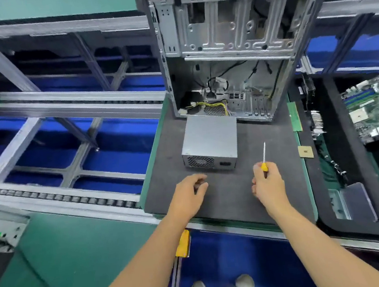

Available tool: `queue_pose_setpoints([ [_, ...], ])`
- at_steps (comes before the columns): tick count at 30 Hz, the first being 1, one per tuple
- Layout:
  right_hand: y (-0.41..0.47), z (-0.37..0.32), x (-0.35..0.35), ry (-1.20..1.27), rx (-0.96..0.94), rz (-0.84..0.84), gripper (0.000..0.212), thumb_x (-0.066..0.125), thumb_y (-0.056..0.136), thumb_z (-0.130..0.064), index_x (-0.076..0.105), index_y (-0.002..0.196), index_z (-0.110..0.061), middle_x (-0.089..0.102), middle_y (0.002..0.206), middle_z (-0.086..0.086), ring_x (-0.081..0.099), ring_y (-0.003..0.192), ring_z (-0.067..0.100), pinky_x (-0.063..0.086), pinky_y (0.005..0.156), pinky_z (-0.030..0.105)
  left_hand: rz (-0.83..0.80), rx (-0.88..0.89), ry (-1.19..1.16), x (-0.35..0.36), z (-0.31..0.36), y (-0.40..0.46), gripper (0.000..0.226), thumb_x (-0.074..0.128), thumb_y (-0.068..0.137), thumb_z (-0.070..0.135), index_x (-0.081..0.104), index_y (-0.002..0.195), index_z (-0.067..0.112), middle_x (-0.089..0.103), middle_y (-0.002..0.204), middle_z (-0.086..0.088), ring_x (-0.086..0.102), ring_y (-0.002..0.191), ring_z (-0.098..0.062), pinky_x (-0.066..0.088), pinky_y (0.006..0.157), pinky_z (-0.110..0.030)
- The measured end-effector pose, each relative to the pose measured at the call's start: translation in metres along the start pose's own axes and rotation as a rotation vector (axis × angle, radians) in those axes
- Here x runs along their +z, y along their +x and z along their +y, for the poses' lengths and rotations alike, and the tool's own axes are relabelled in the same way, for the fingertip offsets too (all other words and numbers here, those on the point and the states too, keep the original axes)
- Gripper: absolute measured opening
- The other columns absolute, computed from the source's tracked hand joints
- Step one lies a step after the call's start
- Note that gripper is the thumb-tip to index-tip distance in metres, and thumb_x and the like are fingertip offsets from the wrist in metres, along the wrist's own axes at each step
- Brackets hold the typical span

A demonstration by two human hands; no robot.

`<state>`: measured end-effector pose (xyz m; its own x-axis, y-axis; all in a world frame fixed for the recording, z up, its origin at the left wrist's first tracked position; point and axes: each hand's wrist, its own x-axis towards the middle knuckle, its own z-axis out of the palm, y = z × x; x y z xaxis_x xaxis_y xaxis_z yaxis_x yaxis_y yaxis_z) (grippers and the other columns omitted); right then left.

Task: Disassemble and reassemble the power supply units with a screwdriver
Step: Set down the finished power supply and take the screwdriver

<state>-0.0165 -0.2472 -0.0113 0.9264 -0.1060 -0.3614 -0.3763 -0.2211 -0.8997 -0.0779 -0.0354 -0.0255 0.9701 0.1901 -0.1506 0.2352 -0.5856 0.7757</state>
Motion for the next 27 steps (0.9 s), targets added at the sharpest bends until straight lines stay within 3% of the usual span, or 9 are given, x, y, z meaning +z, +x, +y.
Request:
queue_pose_setpoints([
  [3, -0.043, 0.010, 0.043, 0.038, 0.022, -0.127, 0.018, 0.052, 0.097, -0.041, 0.054, 0.089, -0.025, 0.048, 0.066, -0.002, 0.043, 0.047, 0.009, 0.038, 0.043, 0.023, 0.065, -0.019, 0.005, -0.023, -0.028, -0.019, 0.008, 0.065, 0.096, 0.028, 0.070, 0.097, 0.023, 0.067, 0.088, 0.012, 0.061, 0.080, -0.004, 0.046, 0.076, -0.014],
  [5, -0.076, 0.024, 0.071, 0.045, 0.023, -0.199, 0.023, 0.054, 0.094, -0.048, 0.053, 0.077, -0.032, 0.045, 0.063, -0.006, 0.040, 0.050, 0.009, 0.036, 0.046, 0.025, 0.135, -0.051, 0.029, -0.035, -0.054, -0.040, 0.015, 0.066, 0.094, 0.032, 0.068, 0.083, 0.022, 0.065, 0.073, 0.011, 0.060, 0.072, -0.007, 0.047, 0.069, -0.022],
  [8, -0.113, 0.043, 0.102, -0.011, 0.008, -0.258, 0.027, 0.052, 0.094, -0.051, 0.052, 0.072, -0.035, 0.043, 0.064, -0.008, 0.038, 0.057, 0.013, 0.033, 0.055, 0.029, 0.178, -0.193, 0.067, -0.045, -0.093, -0.077, 0.023, 0.070, 0.092, 0.035, 0.067, 0.077, 0.017, 0.062, 0.064, 0.010, 0.060, 0.066, -0.012, 0.046, 0.064, -0.027],
  [13, -0.133, 0.053, 0.118, -0.037, 0.037, -0.237, 0.024, 0.051, 0.097, -0.047, 0.054, 0.075, -0.037, 0.043, 0.063, -0.010, 0.035, 0.057, 0.012, 0.031, 0.053, 0.029, -0.021, -0.499, 0.018, -0.028, -0.120, -0.088, 0.034, 0.080, 0.083, 0.038, 0.065, 0.099, 0.012, 0.067, 0.093, -0.005, 0.063, 0.088, -0.020, 0.043, 0.073, -0.025],
  [17, -0.137, 0.058, 0.111, -0.031, 0.058, -0.190, 0.023, 0.051, 0.097, -0.046, 0.055, 0.078, -0.034, 0.042, 0.063, -0.008, 0.034, 0.058, 0.013, 0.031, 0.051, 0.029, -0.068, -0.590, 0.015, -0.018, -0.125, -0.081, 0.046, 0.088, 0.074, 0.033, 0.060, 0.103, 0.010, 0.065, 0.102, -0.008, 0.063, 0.093, -0.024, 0.053, 0.081, -0.033],
  [22, -0.134, 0.059, 0.100, -0.018, 0.039, -0.150, 0.021, 0.051, 0.096, -0.046, 0.056, 0.081, -0.032, 0.041, 0.063, -0.008, 0.033, 0.057, 0.013, 0.031, 0.050, 0.029, -0.079, -0.567, 0.032, -0.013, -0.131, -0.079, 0.043, 0.087, 0.076, 0.029, 0.054, 0.099, 0.014, 0.063, 0.103, -0.008, 0.062, 0.087, -0.023, 0.055, 0.080, -0.036],
  [27, -0.131, 0.053, 0.093, 0.004, 0.005, -0.143, 0.017, 0.053, 0.097, -0.043, 0.057, 0.084, -0.033, 0.043, 0.065, -0.007, 0.035, 0.061, 0.014, 0.034, 0.053, 0.029, -0.150, -0.349, 0.443, 0.003, -0.123, -0.088, 0.039, 0.057, 0.100, 0.035, 0.046, 0.130, 0.014, 0.046, 0.129, -0.009, 0.050, 0.114, -0.029, 0.047, 0.094, -0.040],
])
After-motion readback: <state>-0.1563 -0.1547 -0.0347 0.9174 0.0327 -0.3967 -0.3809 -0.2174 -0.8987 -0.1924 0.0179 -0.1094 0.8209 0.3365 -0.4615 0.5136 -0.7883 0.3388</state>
